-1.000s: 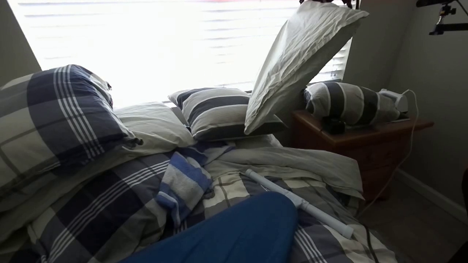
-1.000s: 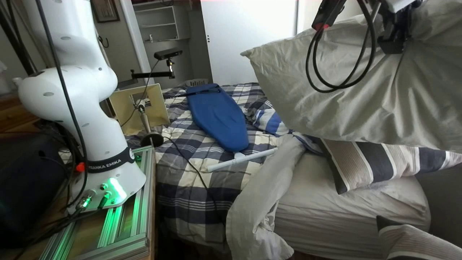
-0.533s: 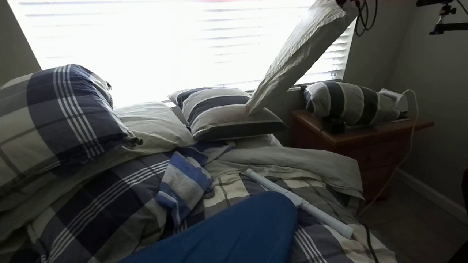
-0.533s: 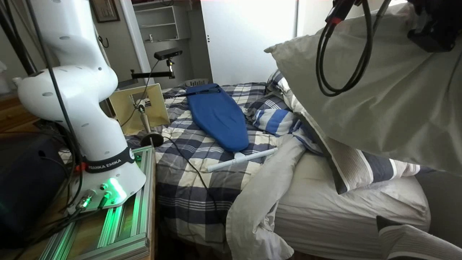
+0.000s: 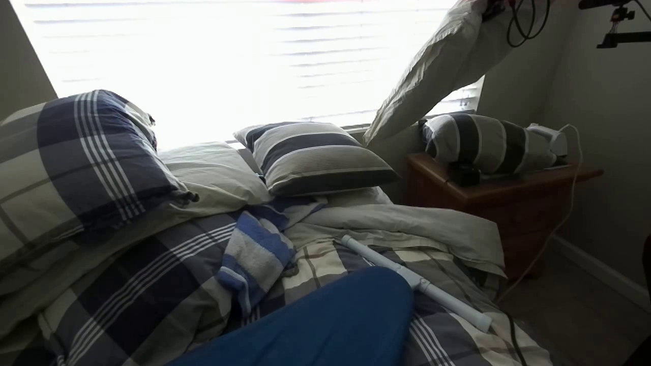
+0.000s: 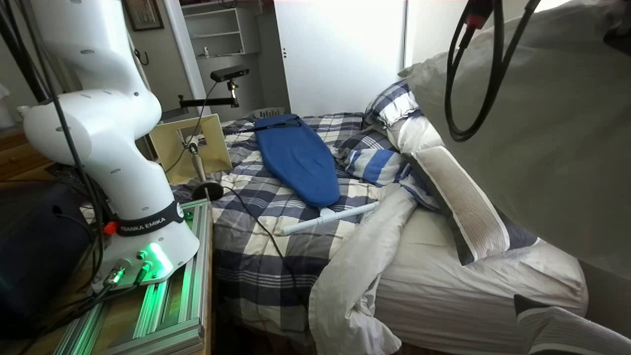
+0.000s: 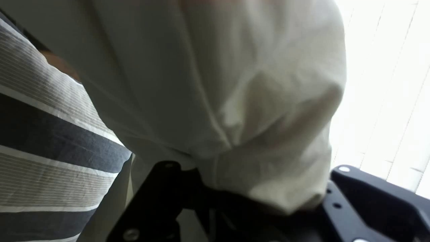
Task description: Pick up the white pillow on the right and place it on the nightstand.
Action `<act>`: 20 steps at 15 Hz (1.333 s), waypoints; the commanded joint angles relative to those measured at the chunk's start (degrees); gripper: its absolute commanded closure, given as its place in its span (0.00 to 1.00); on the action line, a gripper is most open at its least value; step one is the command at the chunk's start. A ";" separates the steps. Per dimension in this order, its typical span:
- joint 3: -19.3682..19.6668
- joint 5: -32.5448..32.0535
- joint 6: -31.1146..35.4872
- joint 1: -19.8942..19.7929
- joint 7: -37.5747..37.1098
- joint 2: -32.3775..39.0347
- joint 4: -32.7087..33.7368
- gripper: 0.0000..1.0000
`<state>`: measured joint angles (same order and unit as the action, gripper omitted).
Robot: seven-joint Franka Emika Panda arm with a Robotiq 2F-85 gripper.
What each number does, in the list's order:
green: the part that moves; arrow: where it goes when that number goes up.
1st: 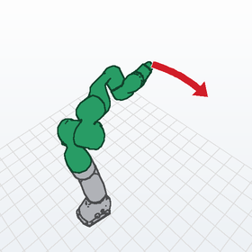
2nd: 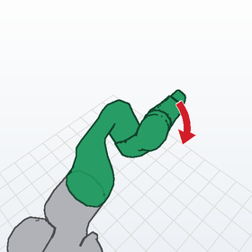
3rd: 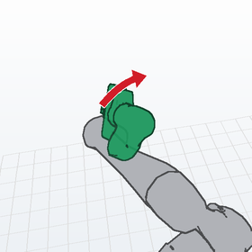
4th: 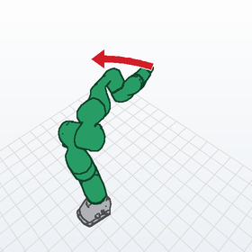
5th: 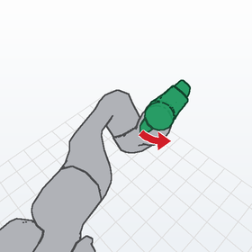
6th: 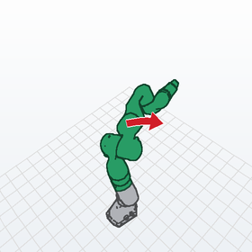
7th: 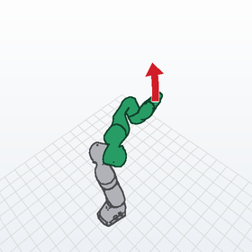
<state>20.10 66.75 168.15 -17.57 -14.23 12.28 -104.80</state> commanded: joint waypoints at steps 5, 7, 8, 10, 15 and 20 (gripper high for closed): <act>-0.18 0.00 0.01 0.09 -0.43 0.00 -0.01 0.95; 0.13 0.53 1.73 0.08 -3.53 3.13 2.54 0.95; -0.53 -0.68 2.50 -0.98 -6.52 4.80 3.77 0.95; -0.10 -0.34 3.45 -1.51 -11.12 7.81 5.92 0.95; 4.43 -1.04 1.67 -0.72 -26.80 13.35 11.55 0.95; 8.01 -1.15 2.07 -1.09 -40.88 18.39 19.15 0.95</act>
<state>25.48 66.39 170.07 -18.10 -46.03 26.84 -93.39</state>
